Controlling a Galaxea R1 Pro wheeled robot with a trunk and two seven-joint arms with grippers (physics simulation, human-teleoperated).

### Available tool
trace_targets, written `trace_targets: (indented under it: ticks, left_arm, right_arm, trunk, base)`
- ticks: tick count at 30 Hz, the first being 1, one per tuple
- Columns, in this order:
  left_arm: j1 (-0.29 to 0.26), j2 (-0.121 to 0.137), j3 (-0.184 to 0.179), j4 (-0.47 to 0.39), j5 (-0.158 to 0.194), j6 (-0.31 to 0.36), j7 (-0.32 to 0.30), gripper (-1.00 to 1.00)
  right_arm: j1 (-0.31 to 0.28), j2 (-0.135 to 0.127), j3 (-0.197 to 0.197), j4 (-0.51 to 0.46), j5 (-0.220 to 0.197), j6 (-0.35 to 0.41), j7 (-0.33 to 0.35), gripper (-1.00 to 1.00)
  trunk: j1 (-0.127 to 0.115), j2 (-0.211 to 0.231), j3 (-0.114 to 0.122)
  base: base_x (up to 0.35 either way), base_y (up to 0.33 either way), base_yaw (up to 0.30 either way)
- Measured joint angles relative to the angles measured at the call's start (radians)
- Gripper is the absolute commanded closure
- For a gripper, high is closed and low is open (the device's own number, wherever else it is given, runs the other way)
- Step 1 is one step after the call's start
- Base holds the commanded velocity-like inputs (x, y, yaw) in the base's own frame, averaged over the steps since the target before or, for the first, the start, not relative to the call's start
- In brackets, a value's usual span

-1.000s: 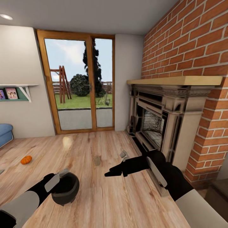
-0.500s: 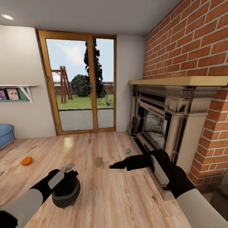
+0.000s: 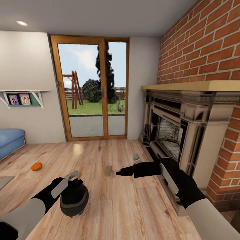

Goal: Place each of the two pumpkins and all three candles from the living room inside a cabinet in the living room (use any cabinet), then make sure every cabinet is closed, and position the cauldron so it is next to a table in the living room.

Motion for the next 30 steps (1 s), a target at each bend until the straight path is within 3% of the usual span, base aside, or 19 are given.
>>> trace_targets:
  ticks: [8, 21, 30]
  left_arm:
    - [0.0, 0.0, 0.0, 0.0, 0.0, 0.0, 0.0, -1.0]
    - [0.0, 0.001, 0.001, 0.0, 0.0, 0.0, 0.0, -1.0]
    - [0.0, 0.001, 0.001, 0.0, 0.0, 0.0, 0.0, -1.0]
  right_arm:
    - [0.0, -0.001, -0.003, 0.022, -0.003, -0.006, 0.0, -1.0]
    - [0.0, -0.001, -0.005, 0.037, -0.002, -0.016, 0.001, -1.0]
    - [0.0, -0.001, -0.006, 0.037, -0.002, -0.016, 0.001, -1.0]
  trunk:
    - [0.0, 0.0, 0.0]
    - [0.0, 0.0, 0.0]
    - [0.0, 0.0, 0.003]
  base:
    - [0.002, -0.007, 0.001]
    - [0.189, -0.045, 0.005]
    - [0.257, -0.186, 0.181]
